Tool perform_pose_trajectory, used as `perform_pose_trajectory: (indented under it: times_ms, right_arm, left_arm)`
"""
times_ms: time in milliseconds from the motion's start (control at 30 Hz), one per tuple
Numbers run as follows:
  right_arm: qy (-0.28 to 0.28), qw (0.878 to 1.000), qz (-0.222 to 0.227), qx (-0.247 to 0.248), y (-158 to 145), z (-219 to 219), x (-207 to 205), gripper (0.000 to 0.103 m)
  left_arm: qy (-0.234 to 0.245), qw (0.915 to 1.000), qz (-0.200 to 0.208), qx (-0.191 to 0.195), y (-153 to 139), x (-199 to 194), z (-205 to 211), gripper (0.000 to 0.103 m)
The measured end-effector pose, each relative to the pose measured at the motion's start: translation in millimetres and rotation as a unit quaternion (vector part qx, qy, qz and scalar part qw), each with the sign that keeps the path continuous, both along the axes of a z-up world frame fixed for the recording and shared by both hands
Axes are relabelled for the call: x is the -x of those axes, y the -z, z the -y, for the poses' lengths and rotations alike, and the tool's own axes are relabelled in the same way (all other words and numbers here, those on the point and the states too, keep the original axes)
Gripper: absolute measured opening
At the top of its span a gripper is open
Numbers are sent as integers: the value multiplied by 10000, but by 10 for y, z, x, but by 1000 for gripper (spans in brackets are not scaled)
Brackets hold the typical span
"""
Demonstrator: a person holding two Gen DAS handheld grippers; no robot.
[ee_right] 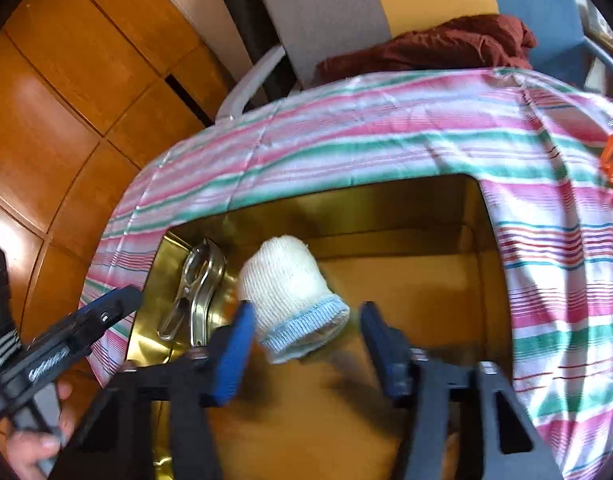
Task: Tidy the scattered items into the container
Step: 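Carry clip and knit cap into the gold tray and open both tools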
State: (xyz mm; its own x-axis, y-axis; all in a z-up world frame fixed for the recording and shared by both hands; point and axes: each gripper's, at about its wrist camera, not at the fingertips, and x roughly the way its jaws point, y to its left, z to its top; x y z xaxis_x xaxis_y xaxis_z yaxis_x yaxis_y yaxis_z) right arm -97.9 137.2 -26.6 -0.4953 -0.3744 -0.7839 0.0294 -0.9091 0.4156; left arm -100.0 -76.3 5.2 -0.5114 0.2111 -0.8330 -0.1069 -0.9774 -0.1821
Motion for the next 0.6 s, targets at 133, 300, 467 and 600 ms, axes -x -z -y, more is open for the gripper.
perform_pose_trajectory:
  times_ms: [133,300,467,600]
  right_arm:
    - [-294,9996,-25,5,83,194,96,46]
    - [-614,9973,110,392,182,415,203,46]
    - [-801,9937,211,757,200,462,130,50]
    - [-653,9963,-141,544,-58,374,-56,68]
  left_arm:
    - [-10,10000,33,-7,21,-69,14,46]
    - [-30,10000,81,-14,69,-117,6,46]
    - [-27,9999,97,56,74,-171,-42,46]
    - [65,9999,88,-40,52,-206,-151,46]
